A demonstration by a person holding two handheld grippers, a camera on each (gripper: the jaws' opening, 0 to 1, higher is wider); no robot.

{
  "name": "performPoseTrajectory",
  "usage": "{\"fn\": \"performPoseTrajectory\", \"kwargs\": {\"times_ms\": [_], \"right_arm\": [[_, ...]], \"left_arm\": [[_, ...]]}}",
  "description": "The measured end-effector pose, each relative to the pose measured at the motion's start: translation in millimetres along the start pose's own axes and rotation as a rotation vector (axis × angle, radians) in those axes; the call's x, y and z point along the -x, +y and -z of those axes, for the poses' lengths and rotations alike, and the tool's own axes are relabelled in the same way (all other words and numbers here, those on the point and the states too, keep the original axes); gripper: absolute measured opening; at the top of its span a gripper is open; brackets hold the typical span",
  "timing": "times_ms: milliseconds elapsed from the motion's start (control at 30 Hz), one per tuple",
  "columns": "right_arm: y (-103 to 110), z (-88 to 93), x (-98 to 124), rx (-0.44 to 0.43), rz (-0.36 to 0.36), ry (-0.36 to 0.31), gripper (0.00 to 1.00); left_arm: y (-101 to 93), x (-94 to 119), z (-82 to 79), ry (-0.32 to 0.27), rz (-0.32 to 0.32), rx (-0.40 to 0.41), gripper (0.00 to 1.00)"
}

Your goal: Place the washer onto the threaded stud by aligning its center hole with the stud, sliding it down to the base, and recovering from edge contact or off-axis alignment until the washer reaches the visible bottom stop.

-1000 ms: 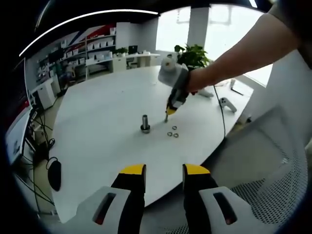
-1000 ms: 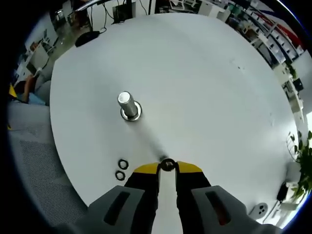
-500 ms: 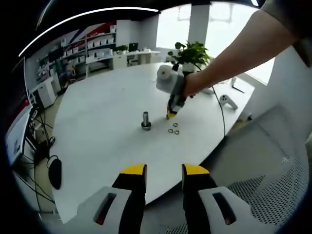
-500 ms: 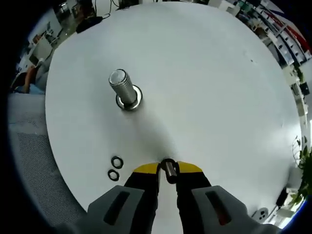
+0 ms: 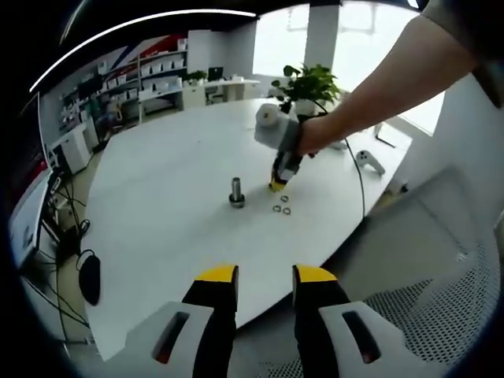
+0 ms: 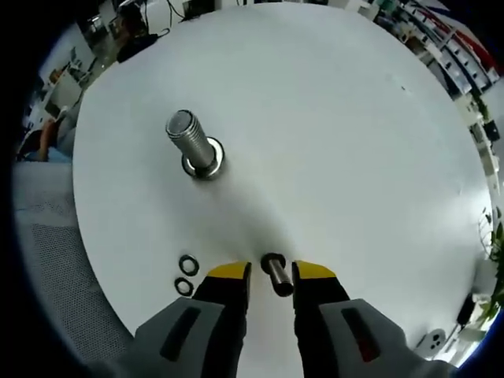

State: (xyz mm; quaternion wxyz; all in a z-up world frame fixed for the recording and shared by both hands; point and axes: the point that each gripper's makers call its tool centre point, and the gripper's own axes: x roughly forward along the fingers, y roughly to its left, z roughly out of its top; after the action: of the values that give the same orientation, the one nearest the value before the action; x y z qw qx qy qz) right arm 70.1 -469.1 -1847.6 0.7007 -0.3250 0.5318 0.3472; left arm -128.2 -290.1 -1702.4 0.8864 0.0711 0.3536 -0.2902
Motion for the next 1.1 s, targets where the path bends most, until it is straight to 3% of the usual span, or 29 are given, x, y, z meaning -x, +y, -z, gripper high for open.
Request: {"fn": "performPoseTrajectory", "kwargs": {"times_ms": [200,367,567,933,1100], "right_arm": [[1,13.6,3,-0.034,-0.005,-0.003,0.26],[11,18.1,6,-0.032,-0.021,-0.021,0.26],[26,22.6,2,-0.094,-0.074,-0.027,0.27],[33,10.1,7,-0.071,-0.080,-0.053,0.25],[42,15.6,0,-0.012,-0.094,-0.013,0.24]], "left_arm": [[-0.1,0,-1.2,-0.005,-0.001,-0.001,0.25],[0.3,0,-0.9,-0.003,-0.004,-0.005,0.25],[-0.2,0,-0.5,-0.002,-0.002,-0.007,0.25],[0.6,0,-0.8,-0.004,-0.007,-0.007,0.24],[1.9,1,0.0,-0.003,-0.014,-0.002,0.24]]}}
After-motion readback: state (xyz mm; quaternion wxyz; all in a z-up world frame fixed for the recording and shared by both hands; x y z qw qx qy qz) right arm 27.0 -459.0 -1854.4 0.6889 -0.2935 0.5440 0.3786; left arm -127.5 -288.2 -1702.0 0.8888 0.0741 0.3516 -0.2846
